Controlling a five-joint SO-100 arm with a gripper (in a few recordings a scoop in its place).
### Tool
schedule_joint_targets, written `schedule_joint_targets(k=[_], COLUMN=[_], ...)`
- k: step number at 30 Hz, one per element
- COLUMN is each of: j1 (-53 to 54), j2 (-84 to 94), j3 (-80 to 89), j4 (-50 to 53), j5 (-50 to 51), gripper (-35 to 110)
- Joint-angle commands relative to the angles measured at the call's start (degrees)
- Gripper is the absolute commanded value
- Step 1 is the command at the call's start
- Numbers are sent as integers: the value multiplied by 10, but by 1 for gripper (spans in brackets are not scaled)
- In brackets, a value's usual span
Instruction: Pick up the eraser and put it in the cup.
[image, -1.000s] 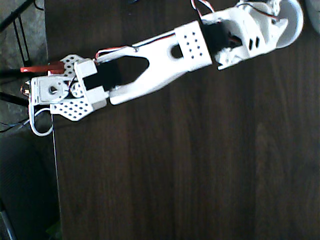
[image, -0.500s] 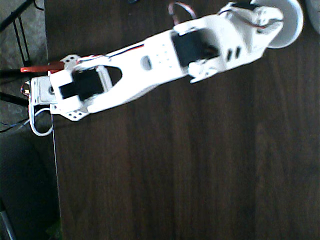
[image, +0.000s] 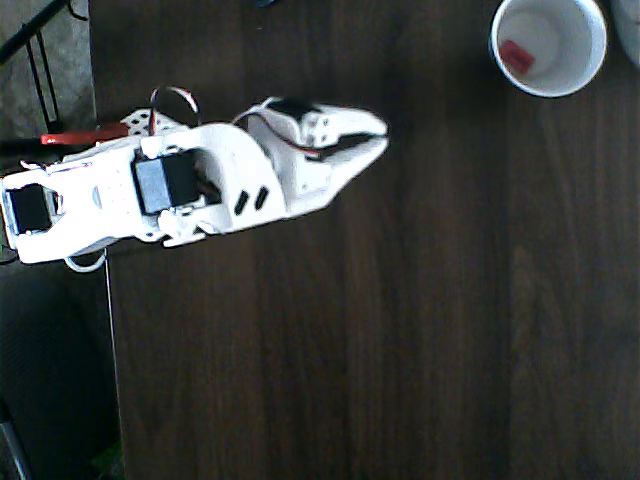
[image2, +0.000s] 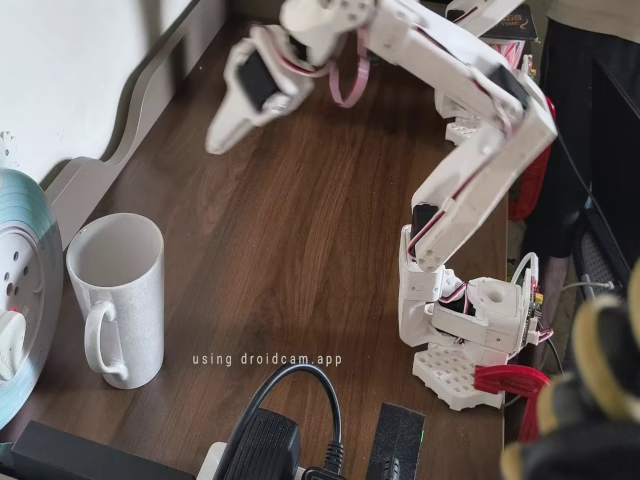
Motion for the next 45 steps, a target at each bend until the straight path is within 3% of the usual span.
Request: schedule_joint_targets(k=[1, 9, 15, 21, 31, 39, 43, 45], j1=[53, 161, 134, 40, 19, 36, 27, 22], j2=[49, 71, 85, 89, 94, 93, 91, 91], j3=[65, 296, 441, 453, 454, 454, 454, 454], j4=[-8, -102, -201, -276, -485, -185, -86, -84], j5=[-38, -116, -173, -140, -207, -290, -208, -215], gripper=[0, 0, 0, 0, 0, 0, 4, 5])
